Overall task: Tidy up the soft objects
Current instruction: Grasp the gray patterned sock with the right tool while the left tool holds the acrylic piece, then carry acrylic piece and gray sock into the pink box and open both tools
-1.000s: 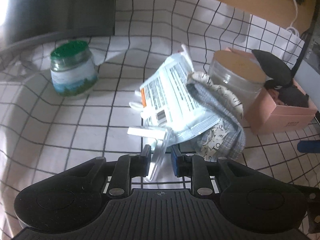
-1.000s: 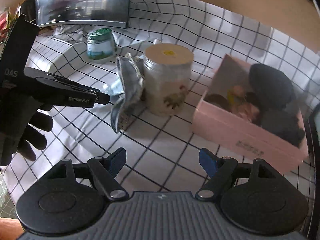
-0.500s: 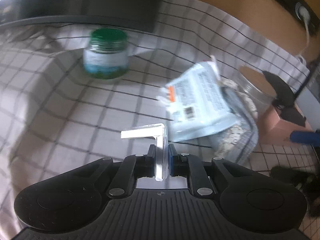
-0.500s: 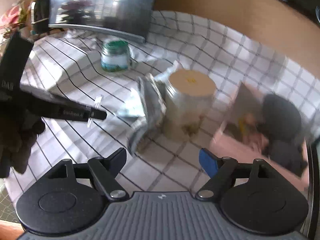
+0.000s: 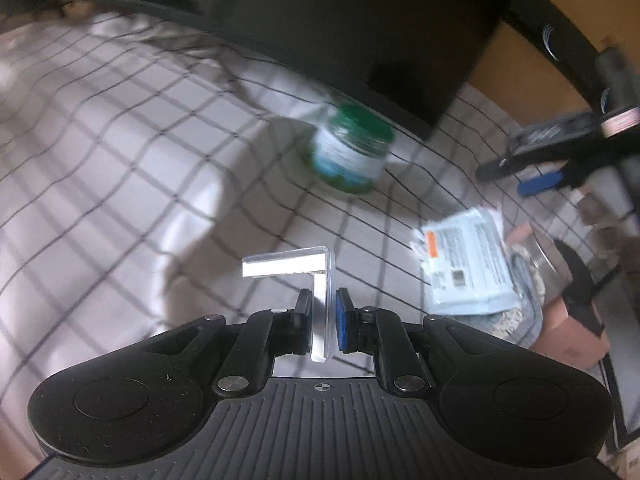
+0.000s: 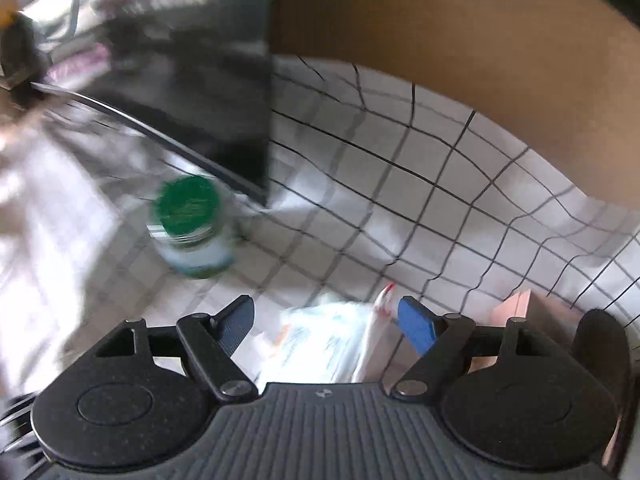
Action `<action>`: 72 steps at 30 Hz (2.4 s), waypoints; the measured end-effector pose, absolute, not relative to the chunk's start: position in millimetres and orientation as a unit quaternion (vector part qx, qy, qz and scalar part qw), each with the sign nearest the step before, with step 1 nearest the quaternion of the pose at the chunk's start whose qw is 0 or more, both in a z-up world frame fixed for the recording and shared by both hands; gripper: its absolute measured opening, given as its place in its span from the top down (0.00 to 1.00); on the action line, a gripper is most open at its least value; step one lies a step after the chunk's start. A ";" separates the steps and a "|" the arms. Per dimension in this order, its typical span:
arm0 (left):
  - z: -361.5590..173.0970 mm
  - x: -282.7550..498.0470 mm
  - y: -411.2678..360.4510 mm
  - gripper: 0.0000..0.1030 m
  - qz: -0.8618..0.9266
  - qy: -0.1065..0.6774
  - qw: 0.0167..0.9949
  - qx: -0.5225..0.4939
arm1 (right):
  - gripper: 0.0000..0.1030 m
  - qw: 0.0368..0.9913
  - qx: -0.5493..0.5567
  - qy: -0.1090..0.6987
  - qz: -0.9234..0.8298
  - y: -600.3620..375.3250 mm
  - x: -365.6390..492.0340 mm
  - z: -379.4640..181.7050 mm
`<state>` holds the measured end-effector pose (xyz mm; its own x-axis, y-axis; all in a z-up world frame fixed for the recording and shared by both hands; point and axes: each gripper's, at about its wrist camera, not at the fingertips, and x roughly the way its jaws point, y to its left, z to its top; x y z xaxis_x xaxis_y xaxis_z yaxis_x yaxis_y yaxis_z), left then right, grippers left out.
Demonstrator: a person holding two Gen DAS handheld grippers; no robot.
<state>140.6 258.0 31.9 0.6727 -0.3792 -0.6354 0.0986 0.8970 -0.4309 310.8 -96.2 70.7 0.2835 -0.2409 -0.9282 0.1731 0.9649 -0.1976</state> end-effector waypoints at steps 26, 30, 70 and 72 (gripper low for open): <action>29.2 151.4 287.0 0.86 -0.145 0.382 0.897 -0.170 | 0.22 0.833 -0.034 0.549 0.062 -6.3 189.3 33.3; 33.1 148.7 282.6 0.86 -0.153 0.381 0.899 -0.155 | 0.22 0.833 -0.012 0.551 0.044 -2.2 180.8 4.5; 73.6 159.3 264.7 0.87 -0.153 0.350 0.919 -0.099 | 0.89 0.903 0.002 0.425 -0.065 -47.9 160.0 88.8; 90.8 166.9 261.4 0.87 -0.155 0.335 0.925 -0.085 | 0.90 0.913 0.014 0.404 -0.058 -57.1 169.9 118.2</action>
